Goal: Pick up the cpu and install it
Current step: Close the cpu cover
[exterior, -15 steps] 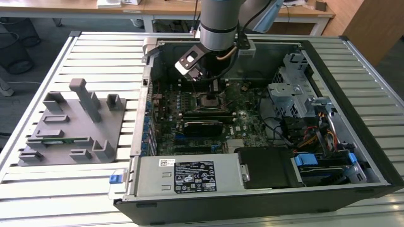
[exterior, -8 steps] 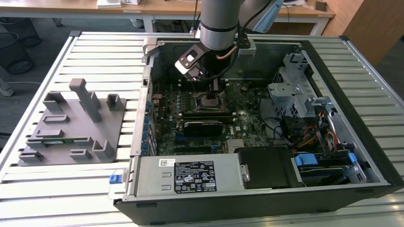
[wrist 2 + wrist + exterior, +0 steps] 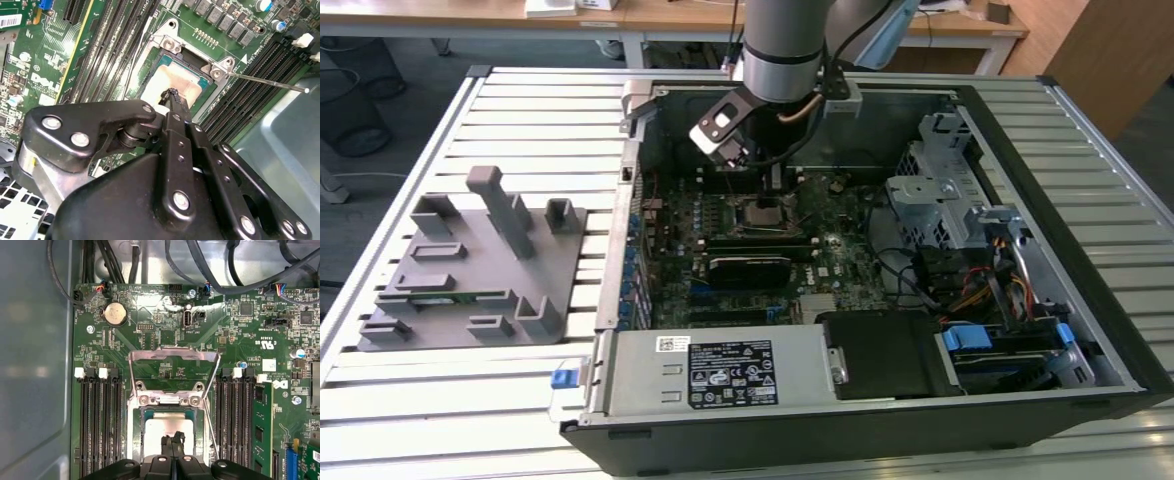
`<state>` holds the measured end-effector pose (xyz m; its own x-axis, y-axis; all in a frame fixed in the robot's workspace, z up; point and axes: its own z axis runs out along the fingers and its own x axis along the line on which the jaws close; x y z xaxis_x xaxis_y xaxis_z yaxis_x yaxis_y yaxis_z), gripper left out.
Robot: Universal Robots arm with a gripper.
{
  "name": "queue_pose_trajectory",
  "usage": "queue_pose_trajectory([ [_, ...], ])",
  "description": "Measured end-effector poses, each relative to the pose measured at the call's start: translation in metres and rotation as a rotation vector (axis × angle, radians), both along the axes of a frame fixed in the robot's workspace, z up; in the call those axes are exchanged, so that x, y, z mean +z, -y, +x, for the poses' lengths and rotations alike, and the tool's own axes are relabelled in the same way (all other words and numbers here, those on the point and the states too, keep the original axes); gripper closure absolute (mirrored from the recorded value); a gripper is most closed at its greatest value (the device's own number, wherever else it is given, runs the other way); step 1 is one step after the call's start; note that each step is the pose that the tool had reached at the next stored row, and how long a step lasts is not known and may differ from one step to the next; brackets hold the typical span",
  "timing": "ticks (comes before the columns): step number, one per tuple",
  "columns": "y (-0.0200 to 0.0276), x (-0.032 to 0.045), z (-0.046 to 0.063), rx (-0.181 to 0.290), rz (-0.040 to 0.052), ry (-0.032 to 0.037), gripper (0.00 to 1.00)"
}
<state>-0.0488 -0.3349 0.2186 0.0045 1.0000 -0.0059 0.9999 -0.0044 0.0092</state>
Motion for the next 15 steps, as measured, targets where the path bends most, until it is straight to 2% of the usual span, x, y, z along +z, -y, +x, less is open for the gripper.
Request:
queue_pose_trajectory([
  [15,0.0,0.0014,0.0,0.0,0.0002,0.0001,0.89],
])
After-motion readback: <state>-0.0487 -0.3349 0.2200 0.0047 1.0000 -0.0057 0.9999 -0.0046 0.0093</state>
